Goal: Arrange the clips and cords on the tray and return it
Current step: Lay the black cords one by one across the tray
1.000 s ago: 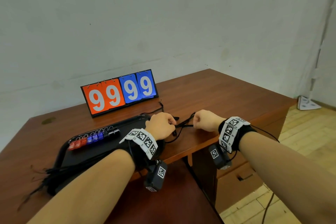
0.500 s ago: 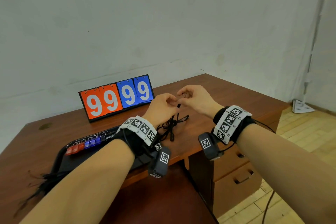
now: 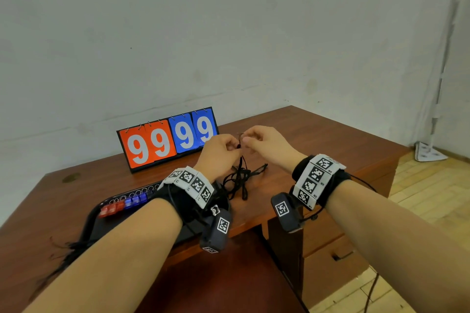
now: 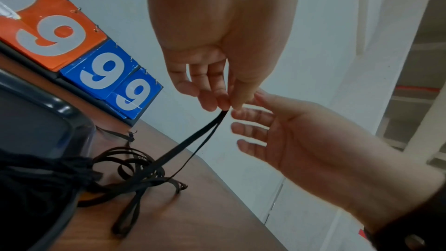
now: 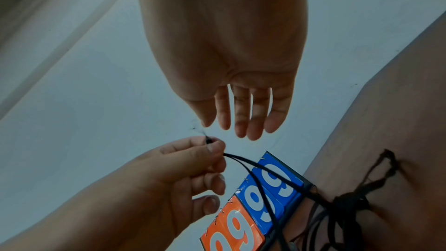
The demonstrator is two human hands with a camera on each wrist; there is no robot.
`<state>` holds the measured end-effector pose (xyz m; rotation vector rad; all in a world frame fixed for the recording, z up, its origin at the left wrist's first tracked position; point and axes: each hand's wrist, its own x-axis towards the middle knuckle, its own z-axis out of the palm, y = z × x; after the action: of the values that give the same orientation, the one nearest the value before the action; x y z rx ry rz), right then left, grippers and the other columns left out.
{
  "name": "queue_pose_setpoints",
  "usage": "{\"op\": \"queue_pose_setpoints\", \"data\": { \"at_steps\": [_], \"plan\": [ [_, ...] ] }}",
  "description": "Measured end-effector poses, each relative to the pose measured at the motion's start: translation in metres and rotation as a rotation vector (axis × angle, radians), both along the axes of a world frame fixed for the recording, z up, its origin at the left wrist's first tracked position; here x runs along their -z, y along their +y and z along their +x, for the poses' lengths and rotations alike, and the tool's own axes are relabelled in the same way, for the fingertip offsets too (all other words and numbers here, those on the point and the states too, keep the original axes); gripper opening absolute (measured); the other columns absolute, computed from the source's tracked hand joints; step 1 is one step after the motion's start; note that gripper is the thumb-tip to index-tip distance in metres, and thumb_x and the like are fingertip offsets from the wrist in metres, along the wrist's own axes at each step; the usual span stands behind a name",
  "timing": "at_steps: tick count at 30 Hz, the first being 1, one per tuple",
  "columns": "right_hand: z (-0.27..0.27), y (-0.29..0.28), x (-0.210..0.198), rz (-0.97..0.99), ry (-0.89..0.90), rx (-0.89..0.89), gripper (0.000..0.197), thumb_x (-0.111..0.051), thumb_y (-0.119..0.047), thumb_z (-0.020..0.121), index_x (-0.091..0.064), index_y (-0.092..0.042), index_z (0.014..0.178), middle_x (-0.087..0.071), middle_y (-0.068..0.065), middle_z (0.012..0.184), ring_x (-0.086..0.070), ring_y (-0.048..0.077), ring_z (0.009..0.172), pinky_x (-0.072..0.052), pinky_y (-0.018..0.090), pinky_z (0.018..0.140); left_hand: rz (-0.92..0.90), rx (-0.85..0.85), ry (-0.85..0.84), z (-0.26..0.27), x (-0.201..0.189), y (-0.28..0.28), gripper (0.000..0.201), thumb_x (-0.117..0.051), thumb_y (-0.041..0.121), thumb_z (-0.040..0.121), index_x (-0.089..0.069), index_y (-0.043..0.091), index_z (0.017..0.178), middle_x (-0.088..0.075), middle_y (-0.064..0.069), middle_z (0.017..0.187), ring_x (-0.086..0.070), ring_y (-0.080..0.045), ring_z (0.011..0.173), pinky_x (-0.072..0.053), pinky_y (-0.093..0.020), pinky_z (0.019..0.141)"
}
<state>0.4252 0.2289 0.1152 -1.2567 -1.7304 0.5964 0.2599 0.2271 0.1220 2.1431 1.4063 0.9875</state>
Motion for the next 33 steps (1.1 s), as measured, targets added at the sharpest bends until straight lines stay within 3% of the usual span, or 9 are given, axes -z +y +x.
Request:
{"op": "queue_pose_setpoints", "data": {
  "at_steps": [3,6,11,13,16,20,25,31,33],
  "plan": [
    [-0.004,-0.003,0.005,-0.111,0.048,-0.120,0.029,-0.051,-0.032,0.099,-0.063,-0.017,0.122,-0.068,-0.003,0.112,-0.064,0.011,0.102,-0.049,0.027,0.088,-0.087,0.005,-0.148,-0.004,-0.002,0.001,0.005,-0.070,0.013,0.085,-0.068,0.016,0.090,-0.070,-0.004,0.074,-0.066,-0.011,0.063,-0.053,-0.024,0.063],
    [-0.014,-0.003,0.009,-0.197,0.156,-0.227,0.031,-0.049,-0.035,0.101,-0.062,-0.020,0.124,-0.068,-0.004,0.115,-0.062,0.010,0.107,-0.048,0.027,0.092,-0.144,-0.001,-0.250,-0.005,-0.005,0.001,0.010,-0.067,0.005,0.084,-0.068,0.012,0.091,-0.071,-0.005,0.075,-0.065,-0.007,0.058,-0.050,-0.019,0.058],
    [-0.022,0.001,0.016,-0.273,0.302,-0.268,0.025,-0.050,-0.018,0.100,-0.063,-0.008,0.120,-0.065,0.004,0.078,-0.062,0.017,0.075,-0.052,0.033,0.077,-0.152,-0.071,-0.326,-0.016,0.000,0.005,0.005,-0.067,0.008,0.089,-0.069,0.012,0.091,-0.073,-0.011,0.080,-0.069,-0.014,0.065,-0.059,-0.029,0.068],
    [-0.018,0.001,0.016,-0.272,0.260,-0.232,0.023,-0.052,-0.014,0.099,-0.064,-0.008,0.118,-0.061,0.003,0.073,-0.059,0.016,0.069,-0.052,0.031,0.073,-0.120,-0.114,-0.326,-0.024,0.003,0.008,0.005,-0.067,0.011,0.090,-0.070,0.015,0.091,-0.072,-0.006,0.087,-0.068,-0.015,0.069,-0.058,-0.026,0.066],
    [-0.009,0.003,0.018,-0.269,0.226,-0.171,0.023,-0.054,-0.011,0.098,-0.066,-0.009,0.117,-0.059,0.002,0.074,-0.056,0.014,0.064,-0.051,0.028,0.068,-0.107,-0.186,-0.371,-0.037,0.006,0.013,0.007,-0.066,0.010,0.090,-0.069,0.016,0.088,-0.070,-0.002,0.090,-0.066,-0.012,0.065,-0.051,-0.021,0.059],
    [0.004,0.007,0.020,-0.263,0.251,-0.118,0.022,-0.053,-0.006,0.098,-0.067,-0.005,0.115,-0.056,0.004,0.074,-0.051,0.013,0.059,-0.048,0.022,0.058,-0.075,-0.255,-0.385,-0.056,0.007,0.019,0.006,-0.065,0.010,0.091,-0.069,0.014,0.092,-0.070,-0.003,0.090,-0.064,-0.010,0.060,-0.051,-0.020,0.056],
    [0.023,0.013,0.023,-0.272,0.287,-0.045,0.019,-0.053,-0.007,0.097,-0.070,-0.008,0.108,-0.057,0.004,0.073,-0.051,0.012,0.058,-0.045,0.031,0.063,-0.045,-0.322,-0.449,-0.072,0.005,0.026,0.008,-0.064,0.007,0.091,-0.069,0.008,0.098,-0.070,-0.004,0.092,-0.063,-0.014,0.061,-0.050,-0.021,0.061],
    [0.035,0.011,0.023,-0.246,0.278,0.002,0.019,-0.053,-0.004,0.097,-0.069,-0.006,0.108,-0.060,0.007,0.078,-0.052,0.013,0.062,-0.049,0.025,0.060,-0.030,-0.371,-0.464,-0.092,0.005,0.031,0.008,-0.064,0.008,0.091,-0.068,0.011,0.097,-0.070,-0.005,0.094,-0.063,-0.014,0.061,-0.050,-0.023,0.063],
    [0.038,0.011,0.023,-0.246,0.282,0.028,0.019,-0.053,-0.005,0.098,-0.069,-0.007,0.107,-0.061,0.006,0.078,-0.052,0.013,0.061,-0.047,0.020,0.054,-0.024,-0.389,-0.479,-0.099,0.006,0.032,0.008,-0.063,0.008,0.091,-0.068,0.010,0.097,-0.070,-0.006,0.093,-0.063,-0.015,0.061,-0.051,-0.024,0.063]
  ]
}}
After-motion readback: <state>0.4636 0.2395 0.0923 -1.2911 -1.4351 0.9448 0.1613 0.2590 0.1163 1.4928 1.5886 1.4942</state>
